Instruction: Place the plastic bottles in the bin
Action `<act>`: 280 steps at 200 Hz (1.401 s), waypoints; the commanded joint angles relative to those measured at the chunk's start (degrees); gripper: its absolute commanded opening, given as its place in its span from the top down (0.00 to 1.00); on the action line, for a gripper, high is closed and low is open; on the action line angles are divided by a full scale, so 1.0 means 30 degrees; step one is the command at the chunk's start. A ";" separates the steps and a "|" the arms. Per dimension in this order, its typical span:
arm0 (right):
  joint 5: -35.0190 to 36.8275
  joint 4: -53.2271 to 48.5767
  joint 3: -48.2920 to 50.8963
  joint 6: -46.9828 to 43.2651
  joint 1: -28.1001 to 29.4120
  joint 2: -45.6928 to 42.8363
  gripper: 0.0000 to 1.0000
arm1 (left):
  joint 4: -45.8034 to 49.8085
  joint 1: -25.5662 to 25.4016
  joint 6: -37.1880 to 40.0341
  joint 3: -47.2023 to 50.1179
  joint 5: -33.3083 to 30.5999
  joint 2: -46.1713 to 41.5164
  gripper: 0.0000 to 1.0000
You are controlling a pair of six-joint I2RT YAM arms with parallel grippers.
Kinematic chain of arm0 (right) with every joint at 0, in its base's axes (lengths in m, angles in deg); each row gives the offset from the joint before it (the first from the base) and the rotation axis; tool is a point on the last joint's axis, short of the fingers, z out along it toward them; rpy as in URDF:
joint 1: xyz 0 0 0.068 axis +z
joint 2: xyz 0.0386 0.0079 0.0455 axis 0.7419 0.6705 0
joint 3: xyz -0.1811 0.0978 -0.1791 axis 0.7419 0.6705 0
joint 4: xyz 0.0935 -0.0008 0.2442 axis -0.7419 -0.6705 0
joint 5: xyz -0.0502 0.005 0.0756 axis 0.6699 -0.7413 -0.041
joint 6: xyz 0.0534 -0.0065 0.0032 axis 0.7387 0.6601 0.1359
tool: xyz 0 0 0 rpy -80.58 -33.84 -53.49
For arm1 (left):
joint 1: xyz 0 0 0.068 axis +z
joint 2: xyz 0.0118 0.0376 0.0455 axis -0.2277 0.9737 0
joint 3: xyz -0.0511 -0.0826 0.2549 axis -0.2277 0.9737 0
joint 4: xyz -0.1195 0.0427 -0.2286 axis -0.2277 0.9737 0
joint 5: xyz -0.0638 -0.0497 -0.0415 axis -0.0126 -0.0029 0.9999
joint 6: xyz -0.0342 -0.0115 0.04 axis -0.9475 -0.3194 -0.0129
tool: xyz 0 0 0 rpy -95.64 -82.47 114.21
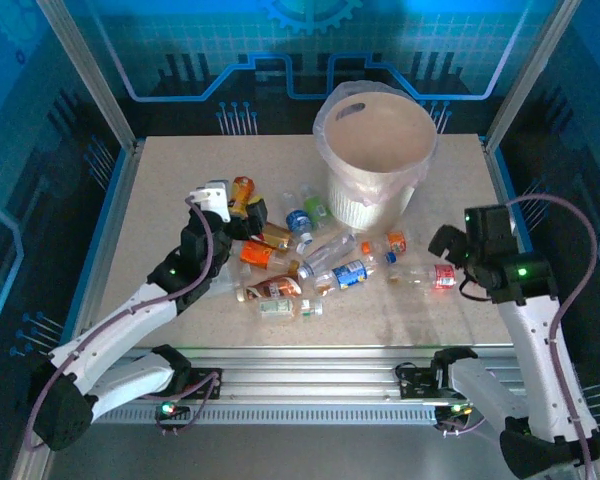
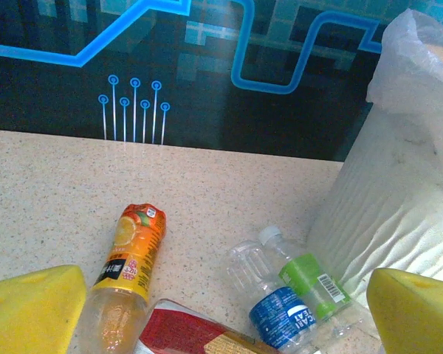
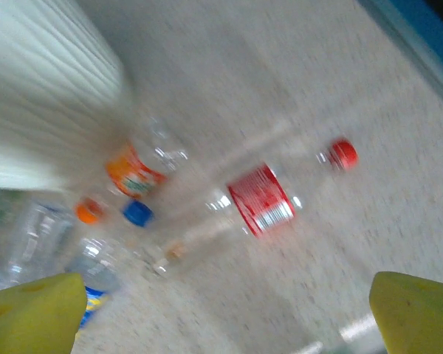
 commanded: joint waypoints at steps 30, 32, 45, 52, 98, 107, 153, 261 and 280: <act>-0.4781 0.1985 0.4402 0.2449 -0.1524 0.0565 0.00 | -0.0783 0.0201 0.0620 -0.0231 0.0350 0.0682 0.01; -0.5000 0.2167 0.4686 0.2479 -0.1591 0.0654 0.00 | -0.0797 0.0204 0.0635 -0.0247 0.0401 0.0695 0.01; -0.5859 0.3286 0.5557 0.2682 -0.1822 0.1210 0.00 | -0.0828 0.0185 0.0617 -0.0279 0.0494 0.0812 0.01; -0.6126 0.3728 0.5745 0.2674 -0.1895 0.1527 0.00 | -0.0816 0.0221 0.0612 -0.0282 0.0534 0.0860 0.01; -0.5396 0.5395 0.6511 0.2804 -0.2741 0.2891 0.00 | -0.0741 0.0233 0.0402 -0.0291 0.0802 0.1224 0.01; -0.5475 0.5942 0.6776 0.2868 -0.3020 0.3089 0.00 | -0.0728 0.0211 0.0349 -0.0276 0.0833 0.1298 0.01; -0.5577 0.8152 0.7101 0.3175 -0.4271 0.5004 0.00 | -0.0798 0.0224 0.0248 -0.0439 0.1037 0.1744 0.01; -0.5865 1.1904 0.8378 0.2445 -0.5934 0.8452 0.00 | -0.0476 0.0233 0.0112 -0.0720 0.1600 0.2315 0.01; -0.5884 1.2334 0.8532 0.2424 -0.5995 0.8896 0.01 | -0.0420 0.0214 0.0141 -0.0703 0.1593 0.2347 0.01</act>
